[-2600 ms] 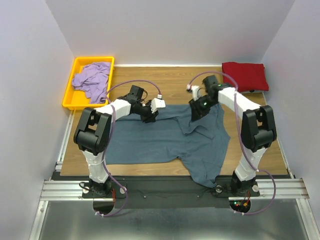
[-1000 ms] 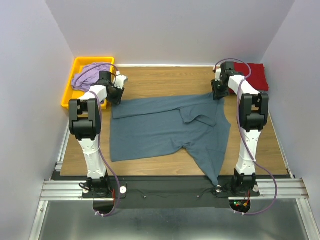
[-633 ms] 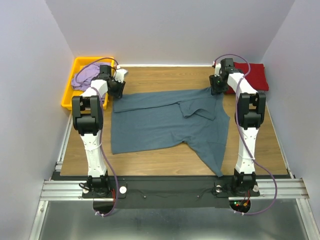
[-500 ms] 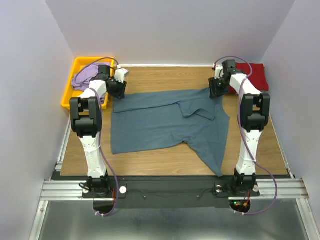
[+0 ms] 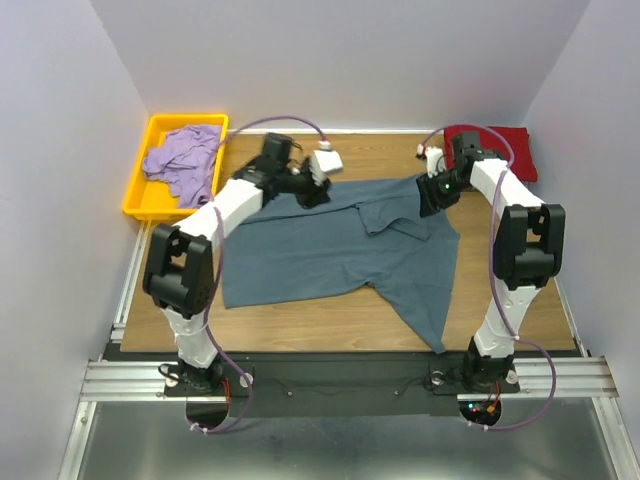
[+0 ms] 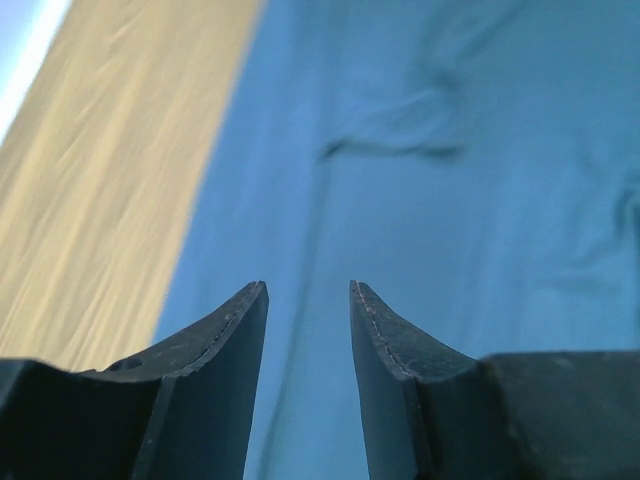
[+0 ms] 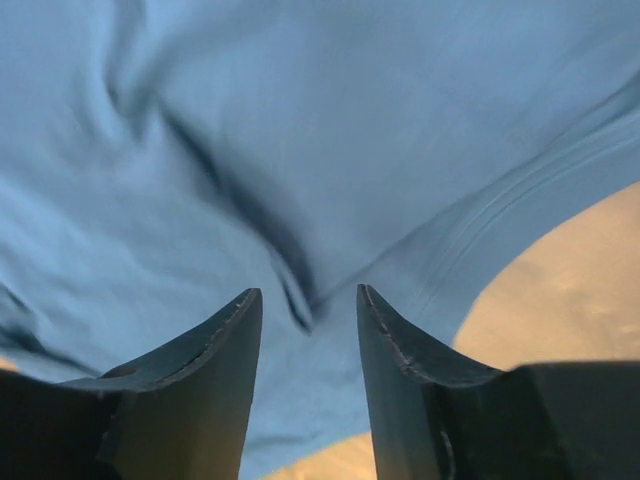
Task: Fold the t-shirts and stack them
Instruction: Fold the tshirt
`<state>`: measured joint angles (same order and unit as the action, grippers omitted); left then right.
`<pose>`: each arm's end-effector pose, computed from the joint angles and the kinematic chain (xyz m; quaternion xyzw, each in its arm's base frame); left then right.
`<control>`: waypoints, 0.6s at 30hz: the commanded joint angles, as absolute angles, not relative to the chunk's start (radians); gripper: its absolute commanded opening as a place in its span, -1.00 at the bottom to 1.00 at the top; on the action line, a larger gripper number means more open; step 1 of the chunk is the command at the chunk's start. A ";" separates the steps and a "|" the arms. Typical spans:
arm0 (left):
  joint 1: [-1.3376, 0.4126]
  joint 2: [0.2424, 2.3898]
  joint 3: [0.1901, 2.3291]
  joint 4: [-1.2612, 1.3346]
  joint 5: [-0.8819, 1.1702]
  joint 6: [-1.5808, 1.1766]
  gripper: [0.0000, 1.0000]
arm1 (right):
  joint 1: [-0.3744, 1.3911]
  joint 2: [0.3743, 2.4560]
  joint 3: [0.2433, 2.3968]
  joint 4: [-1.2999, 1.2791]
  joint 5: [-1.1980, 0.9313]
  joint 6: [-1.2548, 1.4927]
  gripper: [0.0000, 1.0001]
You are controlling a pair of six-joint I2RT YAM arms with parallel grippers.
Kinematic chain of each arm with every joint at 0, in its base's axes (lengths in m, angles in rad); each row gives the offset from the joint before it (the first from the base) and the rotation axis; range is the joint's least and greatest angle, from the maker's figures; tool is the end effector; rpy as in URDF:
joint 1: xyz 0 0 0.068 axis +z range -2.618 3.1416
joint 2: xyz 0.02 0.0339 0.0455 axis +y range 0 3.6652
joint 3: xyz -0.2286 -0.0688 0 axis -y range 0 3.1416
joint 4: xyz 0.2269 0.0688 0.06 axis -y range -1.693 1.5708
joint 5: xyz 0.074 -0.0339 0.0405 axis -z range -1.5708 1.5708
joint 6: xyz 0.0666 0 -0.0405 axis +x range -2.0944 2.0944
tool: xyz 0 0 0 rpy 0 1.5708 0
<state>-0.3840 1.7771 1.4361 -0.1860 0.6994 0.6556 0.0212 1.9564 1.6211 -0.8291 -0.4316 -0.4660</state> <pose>0.3629 -0.1929 0.2551 0.5528 0.6220 -0.2309 0.5042 0.3925 0.0362 0.1838 -0.2727 0.9180 0.1611 0.2385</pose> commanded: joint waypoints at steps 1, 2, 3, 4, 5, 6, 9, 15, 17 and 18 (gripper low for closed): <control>-0.523 1.836 1.407 -0.106 0.675 0.738 -0.01 | 0.023 1.942 1.574 -0.888 -0.404 -0.584 -0.01; -0.544 1.853 1.413 -0.097 0.658 0.747 -0.01 | 0.023 1.948 1.571 -0.887 -0.402 -0.592 0.00; -0.587 1.885 1.431 -0.095 0.640 0.770 -0.01 | 0.023 1.960 1.574 -0.888 -0.409 -0.597 0.00; -0.603 1.900 1.440 -0.095 0.634 0.776 -0.01 | 0.025 1.968 1.575 -0.888 -0.416 -0.597 0.00; -0.621 1.914 1.459 -0.088 0.624 0.782 0.00 | 0.025 1.973 1.575 -0.890 -0.420 -0.597 0.00; -0.633 1.930 1.468 -0.084 0.611 0.785 0.01 | 0.023 1.977 1.575 -0.890 -0.426 -0.598 0.00; -0.676 1.994 1.512 -0.084 0.562 0.790 0.04 | 0.025 1.986 1.572 -0.899 -0.446 -0.607 0.02; -0.724 2.078 1.560 -0.083 0.494 0.804 0.05 | 0.025 1.988 1.556 -0.922 -0.479 -0.623 0.04; -0.730 2.098 1.574 -0.077 0.483 0.804 0.05 | 0.025 1.993 1.549 -0.925 -0.476 -0.630 0.04; -0.733 2.105 1.578 -0.078 0.476 0.804 0.05 | 0.025 1.996 1.549 -0.925 -0.476 -0.630 0.04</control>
<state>-0.7200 2.1078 1.5162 -0.1104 0.5133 0.7853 0.0212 1.9915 1.5547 -0.9028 -0.4492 -0.6029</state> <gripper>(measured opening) 0.524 0.519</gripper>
